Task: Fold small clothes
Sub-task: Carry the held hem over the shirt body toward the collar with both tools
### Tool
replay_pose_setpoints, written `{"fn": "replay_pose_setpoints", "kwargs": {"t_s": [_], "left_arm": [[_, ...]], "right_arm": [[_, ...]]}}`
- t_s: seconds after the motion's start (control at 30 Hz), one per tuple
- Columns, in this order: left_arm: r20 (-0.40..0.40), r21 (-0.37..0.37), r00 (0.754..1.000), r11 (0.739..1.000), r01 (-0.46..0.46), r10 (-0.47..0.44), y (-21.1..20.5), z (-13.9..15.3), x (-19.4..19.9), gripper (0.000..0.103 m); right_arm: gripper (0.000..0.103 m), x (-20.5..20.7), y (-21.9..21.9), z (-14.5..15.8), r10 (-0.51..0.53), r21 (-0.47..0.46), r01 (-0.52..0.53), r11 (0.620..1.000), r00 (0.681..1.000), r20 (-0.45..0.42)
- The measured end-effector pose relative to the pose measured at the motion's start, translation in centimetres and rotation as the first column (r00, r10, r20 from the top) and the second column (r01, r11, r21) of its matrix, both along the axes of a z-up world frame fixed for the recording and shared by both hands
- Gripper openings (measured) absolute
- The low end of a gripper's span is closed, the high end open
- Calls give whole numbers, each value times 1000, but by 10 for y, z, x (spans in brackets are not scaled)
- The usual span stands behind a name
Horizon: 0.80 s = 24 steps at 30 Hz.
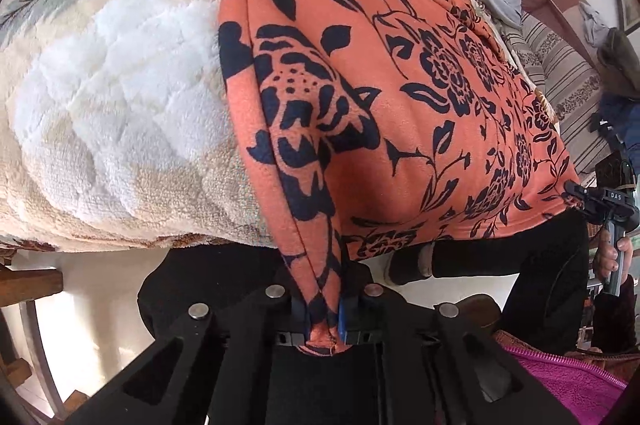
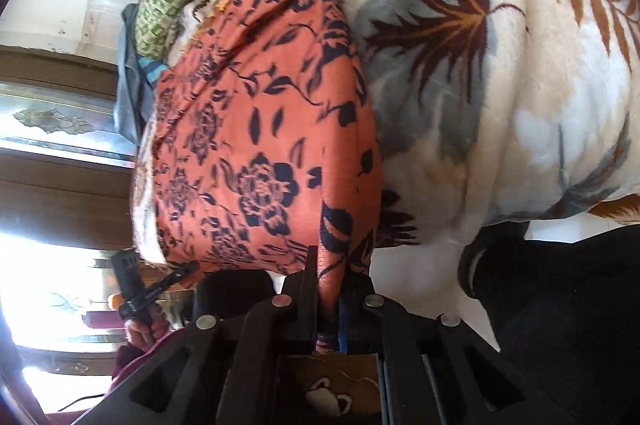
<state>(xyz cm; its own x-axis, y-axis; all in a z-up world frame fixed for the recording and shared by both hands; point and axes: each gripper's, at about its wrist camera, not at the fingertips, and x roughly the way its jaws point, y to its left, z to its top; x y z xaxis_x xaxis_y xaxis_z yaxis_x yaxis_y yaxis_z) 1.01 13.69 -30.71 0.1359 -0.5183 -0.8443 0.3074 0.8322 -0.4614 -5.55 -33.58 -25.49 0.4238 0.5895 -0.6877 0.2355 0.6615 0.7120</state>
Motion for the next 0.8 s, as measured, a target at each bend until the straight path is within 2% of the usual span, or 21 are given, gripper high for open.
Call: {"fn": "replay_pose_setpoints", "kwargs": {"t_s": [0.1,0.23,0.37,0.6,0.8], "left_arm": [[9,-88,1000,996,-5,6,5,21,-2,8],[70,-183,997,983,-9,22,14,66,2,8],[136,-257,989,966,-22,59,21,113,15,8],[212,-318,969,946,-57,130,16,172,53,8],[205,-325,959,938,-120,194,17,183,104,8]], "right_arm": [[7,0,0,21,-12,52,9,999,998,69],[7,0,-14,49,-57,143,34,989,986,159],[7,0,-34,69,-113,173,74,982,968,225],[7,1,-66,72,-198,258,134,957,950,242],[7,41,-82,82,-220,297,139,945,940,260]]}}
